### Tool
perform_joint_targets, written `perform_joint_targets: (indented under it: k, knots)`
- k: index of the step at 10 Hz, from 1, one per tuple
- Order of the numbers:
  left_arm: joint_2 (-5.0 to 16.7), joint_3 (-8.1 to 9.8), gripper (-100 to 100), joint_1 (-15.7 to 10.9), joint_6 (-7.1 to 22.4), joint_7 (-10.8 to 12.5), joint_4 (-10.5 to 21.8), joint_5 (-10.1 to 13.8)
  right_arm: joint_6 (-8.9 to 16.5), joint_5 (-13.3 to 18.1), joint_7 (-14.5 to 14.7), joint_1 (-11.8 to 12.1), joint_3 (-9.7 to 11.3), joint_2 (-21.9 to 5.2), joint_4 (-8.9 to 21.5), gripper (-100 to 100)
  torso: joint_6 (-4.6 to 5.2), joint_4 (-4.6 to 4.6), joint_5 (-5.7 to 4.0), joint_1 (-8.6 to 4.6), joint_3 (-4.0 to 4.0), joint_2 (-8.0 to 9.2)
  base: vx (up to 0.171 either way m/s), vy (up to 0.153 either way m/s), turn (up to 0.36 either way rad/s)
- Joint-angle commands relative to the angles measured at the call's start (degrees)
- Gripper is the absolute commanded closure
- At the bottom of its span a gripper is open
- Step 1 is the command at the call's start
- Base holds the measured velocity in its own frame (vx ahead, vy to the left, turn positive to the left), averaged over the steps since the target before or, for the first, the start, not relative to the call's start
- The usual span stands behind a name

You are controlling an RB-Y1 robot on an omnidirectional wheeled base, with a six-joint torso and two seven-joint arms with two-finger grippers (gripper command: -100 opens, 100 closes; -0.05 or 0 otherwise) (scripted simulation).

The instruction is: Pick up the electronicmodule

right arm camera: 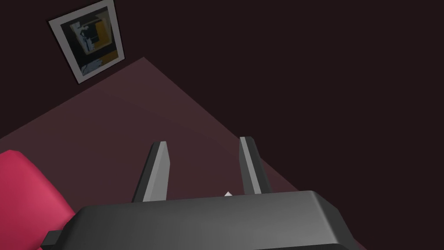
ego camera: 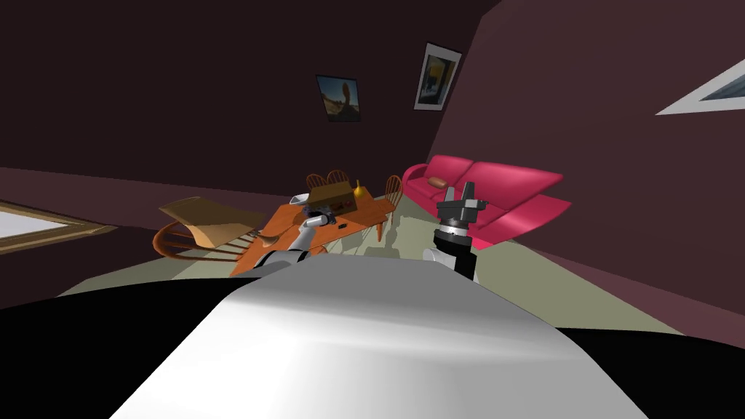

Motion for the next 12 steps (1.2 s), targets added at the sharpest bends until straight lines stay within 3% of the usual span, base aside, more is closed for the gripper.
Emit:
perform_joint_targets:
  k: [1, 4, 5, 6, 7, 8, 9, 12]
  knots:
    - [0.0, -0.17, -100, -0.6, 1.6, 0.4, 1.8, 0.1, 0.0, 0.0, 0.0, 0.0, 0.0, 0.0, 0.0, 0, 0.0, 0.0, 0.0, 0.0, 0.0, 0.0, 0.033, 0.04, -0.107]
    - [0.4, -0.9, -100, -2.7, 6.1, 1.1, 6.7, 1.4, 0.0, 0.0, 0.0, 0.0, 0.0, 0.0, 0.0, 0, -0.04, 0.01, 0.0, 0.01, 0.02, 0.03, 0.031, 0.048, -0.124]
    - [0.4, -0.9, -100, -2.7, 6.1, 1.1, 7.6, 1.4, 0.0, 0.0, 0.0, 0.0, 0.0, 0.0, 0.0, 0, 0.0, 0.0, 0.0, 0.02, 0.0, 0.0, 0.037, 0.042, -0.08]
    - [0.5, -1.3, -100, -3.5, 8.2, 1.4, 10.0, 2.0, 0.0, 0.0, 0.0, 0.0, 0.0, 0.0, 0.0, 0, -0.03, 0.0, 0.0, 0.0, 0.0, 0.0, 0.048, 0.041, -0.115]
    - [0.5, -1.3, -100, -3.5, 8.2, 1.4, 10.4, 2.0, 0.0, 0.0, 0.0, 0.0, 0.0, 0.0, 0.0, 0, -0.01, 0.0, 0.0, 0.0, -0.02, -0.03, 0.041, 0.037, -0.075]
    - [0.6, -1.71, -100, -4.3, 10.1, 1.7, 13.0, 2.5, 0.0, 0.0, 0.0, 0.0, 0.0, 0.0, 0.0, 0, -0.03, -0.01, -0.01, -0.03, -0.02, -0.02, 0.045, 0.051, -0.129]
    - [0.6, -1.71, -100, -4.3, 10.1, 1.7, 13.0, 2.5, 0.0, 0.0, 0.0, 0.0, 0.0, 0.0, 0.0, 0, -0.01, 0.0, 0.0, 0.01, -0.02, -0.03, 0.039, 0.05, -0.079]
    - [0.5, -2.54, -100, -5.6, 13.6, 2.4, 17.6, 3.5, 0.0, 0.0, 0.0, 0.0, 0.0, 0.0, 0.0, 0, -0.05, 0.0, -0.01, -0.02, 0.0, 0.0, 0.037, 0.043, -0.094]
